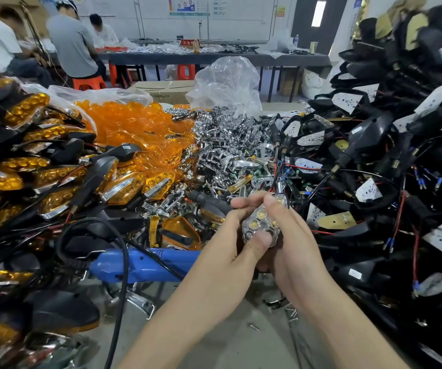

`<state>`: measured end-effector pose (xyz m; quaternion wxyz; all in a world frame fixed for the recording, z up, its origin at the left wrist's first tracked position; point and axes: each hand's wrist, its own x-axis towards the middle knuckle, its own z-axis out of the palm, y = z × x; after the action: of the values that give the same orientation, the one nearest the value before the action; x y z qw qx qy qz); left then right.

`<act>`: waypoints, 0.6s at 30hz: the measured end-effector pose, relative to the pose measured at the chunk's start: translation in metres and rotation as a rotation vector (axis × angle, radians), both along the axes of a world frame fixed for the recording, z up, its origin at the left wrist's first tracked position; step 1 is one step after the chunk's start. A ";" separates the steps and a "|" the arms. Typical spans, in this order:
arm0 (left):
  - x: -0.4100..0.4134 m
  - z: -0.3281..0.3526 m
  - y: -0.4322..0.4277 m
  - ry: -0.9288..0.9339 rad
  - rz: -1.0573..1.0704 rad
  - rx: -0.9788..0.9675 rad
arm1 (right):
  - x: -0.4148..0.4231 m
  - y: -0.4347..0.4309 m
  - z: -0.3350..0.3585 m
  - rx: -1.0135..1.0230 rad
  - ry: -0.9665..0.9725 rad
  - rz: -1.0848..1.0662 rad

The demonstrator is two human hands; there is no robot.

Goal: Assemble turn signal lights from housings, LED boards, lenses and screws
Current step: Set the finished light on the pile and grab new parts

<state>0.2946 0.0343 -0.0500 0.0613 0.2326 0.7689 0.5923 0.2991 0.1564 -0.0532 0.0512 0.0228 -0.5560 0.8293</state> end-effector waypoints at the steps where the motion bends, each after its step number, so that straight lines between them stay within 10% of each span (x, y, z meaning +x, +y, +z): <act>1: -0.001 0.001 0.000 -0.014 -0.003 0.015 | 0.000 -0.001 0.001 -0.016 0.005 -0.004; 18: 0.000 0.009 -0.006 -0.165 -0.091 0.165 | 0.002 -0.005 0.001 0.138 0.062 -0.065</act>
<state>0.2943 0.0280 -0.0413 0.1320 0.2219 0.6986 0.6673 0.3008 0.1518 -0.0524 0.0938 0.0339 -0.6103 0.7859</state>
